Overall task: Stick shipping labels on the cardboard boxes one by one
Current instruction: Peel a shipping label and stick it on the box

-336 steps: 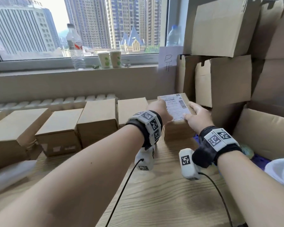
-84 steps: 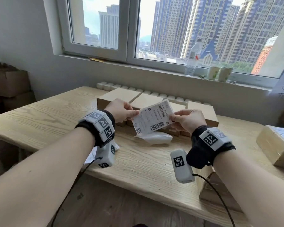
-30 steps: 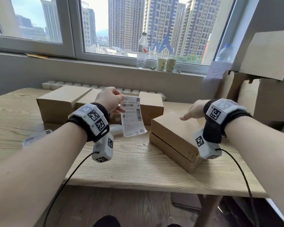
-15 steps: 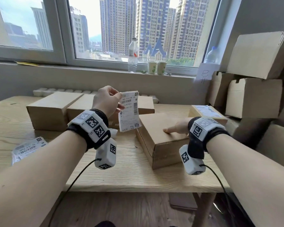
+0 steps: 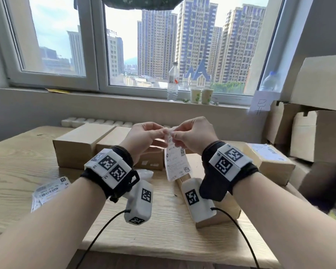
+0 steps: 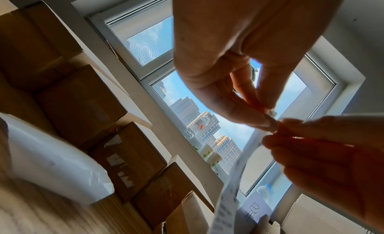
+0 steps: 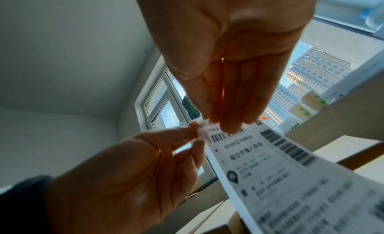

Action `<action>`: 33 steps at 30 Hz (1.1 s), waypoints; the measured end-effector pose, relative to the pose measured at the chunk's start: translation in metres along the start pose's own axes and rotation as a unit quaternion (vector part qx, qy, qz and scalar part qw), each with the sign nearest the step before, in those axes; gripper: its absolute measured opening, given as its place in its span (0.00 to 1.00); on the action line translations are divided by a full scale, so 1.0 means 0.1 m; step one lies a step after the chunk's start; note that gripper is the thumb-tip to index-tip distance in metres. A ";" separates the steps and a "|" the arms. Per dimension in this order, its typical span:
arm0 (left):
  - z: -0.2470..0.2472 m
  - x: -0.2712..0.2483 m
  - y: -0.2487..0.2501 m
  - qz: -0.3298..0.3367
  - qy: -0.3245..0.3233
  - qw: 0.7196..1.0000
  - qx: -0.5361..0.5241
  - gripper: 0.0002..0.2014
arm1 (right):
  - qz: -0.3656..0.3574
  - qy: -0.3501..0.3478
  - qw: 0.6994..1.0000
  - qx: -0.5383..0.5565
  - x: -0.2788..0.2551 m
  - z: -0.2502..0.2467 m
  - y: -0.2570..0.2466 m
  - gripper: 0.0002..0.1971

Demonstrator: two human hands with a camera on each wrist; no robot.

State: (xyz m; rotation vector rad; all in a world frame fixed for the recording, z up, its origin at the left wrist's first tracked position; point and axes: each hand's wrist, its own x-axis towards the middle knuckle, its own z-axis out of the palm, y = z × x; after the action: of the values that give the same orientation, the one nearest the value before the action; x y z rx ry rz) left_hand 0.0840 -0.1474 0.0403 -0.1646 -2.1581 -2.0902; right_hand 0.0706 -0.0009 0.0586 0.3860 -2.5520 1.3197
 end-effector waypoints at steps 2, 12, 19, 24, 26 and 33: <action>0.00 0.02 -0.01 0.004 -0.003 1.000 -0.005 0.04 | 0.001 -0.001 1.000 0.021 -0.01 0.03 0.03 0.06; -0.02 0.08 -0.09 0.015 -0.013 1.000 -0.004 0.05 | 0.011 -0.021 0.996 0.083 0.04 0.06 0.06 0.05; -0.01 0.10 -0.12 0.012 -0.009 1.000 -0.002 0.07 | 0.008 -0.023 0.996 0.082 0.04 0.08 0.10 0.03; -0.01 0.11 -0.14 0.020 -0.006 0.999 0.025 0.07 | 0.012 -0.023 0.997 0.079 0.04 0.09 0.13 0.04; 0.00 0.12 -0.16 0.021 -0.003 0.999 0.038 0.07 | 0.013 -0.029 0.996 0.079 0.04 0.10 0.14 0.05; 0.02 0.14 -0.18 0.031 0.001 0.998 0.053 0.08 | 0.014 -0.037 0.997 0.072 0.04 0.09 0.13 0.07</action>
State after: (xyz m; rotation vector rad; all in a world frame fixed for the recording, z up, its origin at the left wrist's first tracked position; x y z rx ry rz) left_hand 0.0668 -0.1462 0.0247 -0.2162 -2.2275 -1.9364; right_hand 0.0611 -0.0016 0.0447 0.4353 -2.5379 1.5338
